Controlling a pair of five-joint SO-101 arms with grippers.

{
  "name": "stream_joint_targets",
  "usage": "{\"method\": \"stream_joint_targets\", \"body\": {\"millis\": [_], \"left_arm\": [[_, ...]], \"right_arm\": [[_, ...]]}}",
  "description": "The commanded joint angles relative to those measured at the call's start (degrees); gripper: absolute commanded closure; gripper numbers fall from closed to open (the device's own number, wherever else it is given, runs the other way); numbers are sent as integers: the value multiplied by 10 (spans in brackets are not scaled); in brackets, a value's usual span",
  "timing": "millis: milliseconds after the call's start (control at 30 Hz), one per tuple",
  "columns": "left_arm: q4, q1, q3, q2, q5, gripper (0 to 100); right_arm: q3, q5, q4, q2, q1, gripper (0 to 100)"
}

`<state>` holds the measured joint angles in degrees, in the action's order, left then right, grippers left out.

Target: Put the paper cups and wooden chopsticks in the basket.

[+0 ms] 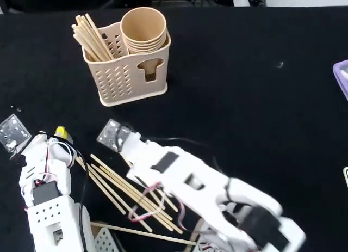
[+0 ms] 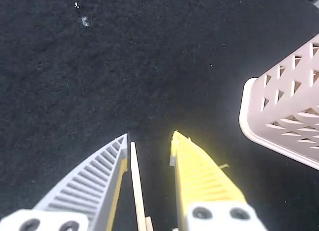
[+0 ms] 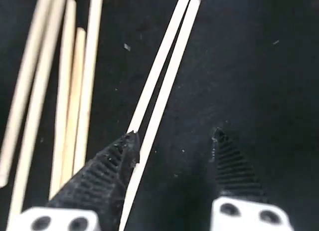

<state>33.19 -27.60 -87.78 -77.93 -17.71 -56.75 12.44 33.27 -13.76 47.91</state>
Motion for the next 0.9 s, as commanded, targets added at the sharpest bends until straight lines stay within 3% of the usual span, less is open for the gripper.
{"method": "stream_joint_targets", "body": {"millis": [0, 433, 867], "left_arm": [[-8, -7, 4, 2, 6, 849], [-8, -6, 4, 0, 6, 849], [-8, -6, 4, 0, 6, 849]], "right_arm": [[68, 7, -11, 58, 14, 770], [89, -31, 25, -7, 20, 779], [124, -33, 18, 102, 20, 779]]}}
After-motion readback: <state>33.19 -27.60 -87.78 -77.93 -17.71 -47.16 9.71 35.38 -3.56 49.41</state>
